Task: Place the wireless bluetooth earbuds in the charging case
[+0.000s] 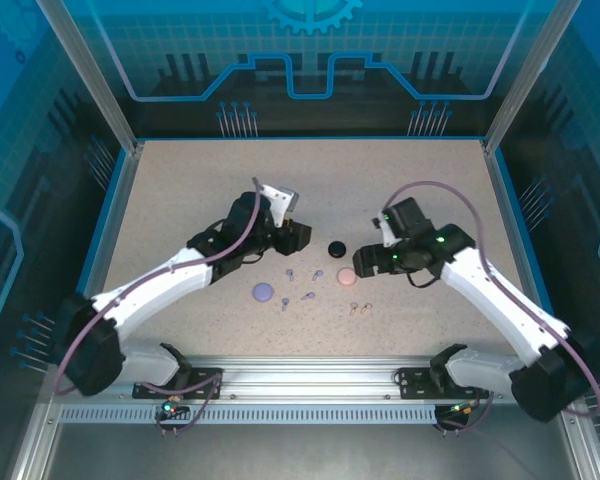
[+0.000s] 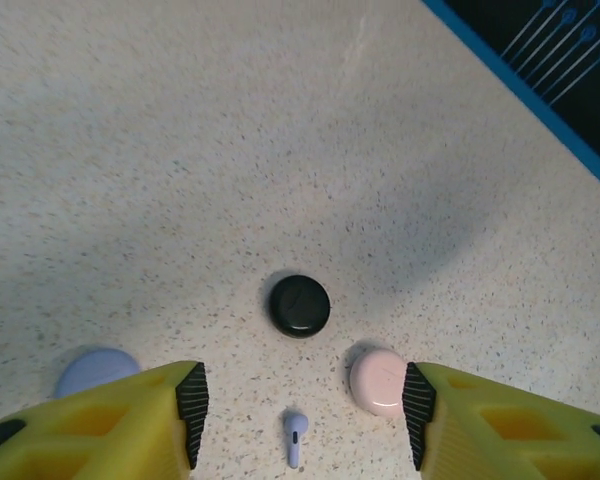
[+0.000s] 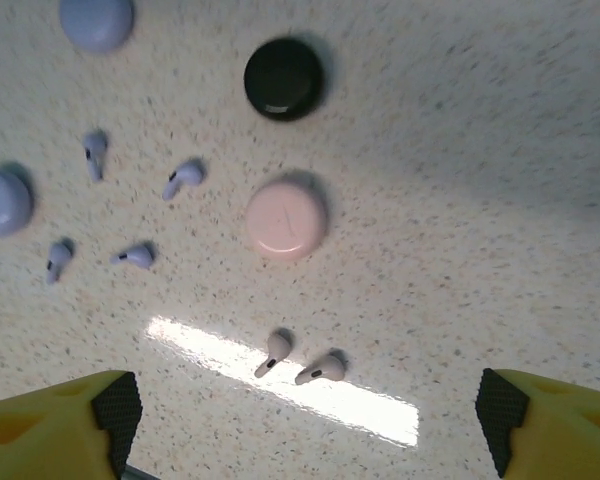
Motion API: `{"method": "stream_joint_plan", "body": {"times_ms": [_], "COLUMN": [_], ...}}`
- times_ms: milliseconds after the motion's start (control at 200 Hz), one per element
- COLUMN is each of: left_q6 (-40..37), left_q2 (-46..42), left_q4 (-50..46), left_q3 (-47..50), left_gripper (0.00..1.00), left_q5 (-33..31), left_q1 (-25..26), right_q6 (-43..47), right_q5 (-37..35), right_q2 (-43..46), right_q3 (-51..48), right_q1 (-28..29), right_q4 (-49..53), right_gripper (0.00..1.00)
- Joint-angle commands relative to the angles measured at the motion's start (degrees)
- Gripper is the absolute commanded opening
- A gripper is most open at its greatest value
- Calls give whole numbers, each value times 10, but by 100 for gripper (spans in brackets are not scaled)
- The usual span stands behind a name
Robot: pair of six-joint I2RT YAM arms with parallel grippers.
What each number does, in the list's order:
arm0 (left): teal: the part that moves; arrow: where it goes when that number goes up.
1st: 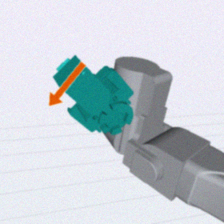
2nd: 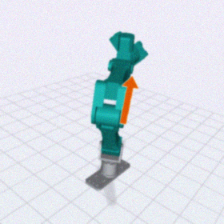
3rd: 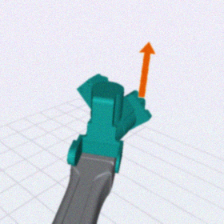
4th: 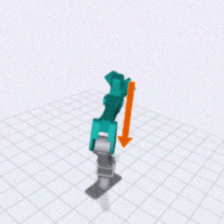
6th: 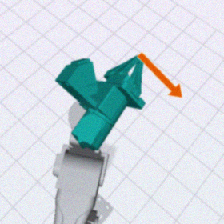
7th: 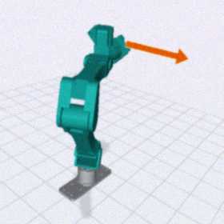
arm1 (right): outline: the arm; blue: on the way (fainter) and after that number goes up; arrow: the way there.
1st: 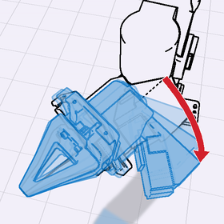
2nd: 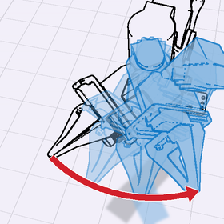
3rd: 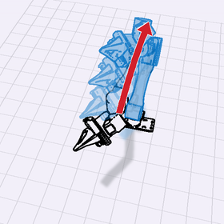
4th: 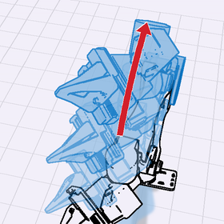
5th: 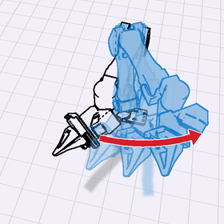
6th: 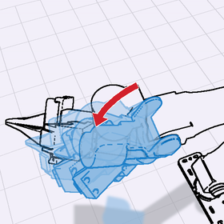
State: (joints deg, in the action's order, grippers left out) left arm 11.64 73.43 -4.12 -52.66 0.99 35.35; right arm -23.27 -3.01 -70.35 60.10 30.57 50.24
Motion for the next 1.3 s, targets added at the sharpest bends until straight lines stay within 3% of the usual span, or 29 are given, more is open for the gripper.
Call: {"method": "stream_joint_plan", "body": {"times_ms": [0,225,530,1296], "left_q6": [-2,5,6,8], "left_q2": [-69,-164,-199,-189], "left_q4": [60,86,77,71], "left_q3": [52,126,155,153], "left_gripper": [60,75,81,85], "left_q5": [-44,-66,-76,-71], "left_q1": [-11,-26,-39,-41], "right_q6": [-14,-18,-12,2], "right_q5": [-58,-111,-102,-69], "right_q2": [-71,-205,-308,-356], "right_q3": [33,67,75,63], "right_q1": [46,87,93,70], "right_q4": [2,-23,-63,-98], "right_gripper": [86,84,82,59]}}
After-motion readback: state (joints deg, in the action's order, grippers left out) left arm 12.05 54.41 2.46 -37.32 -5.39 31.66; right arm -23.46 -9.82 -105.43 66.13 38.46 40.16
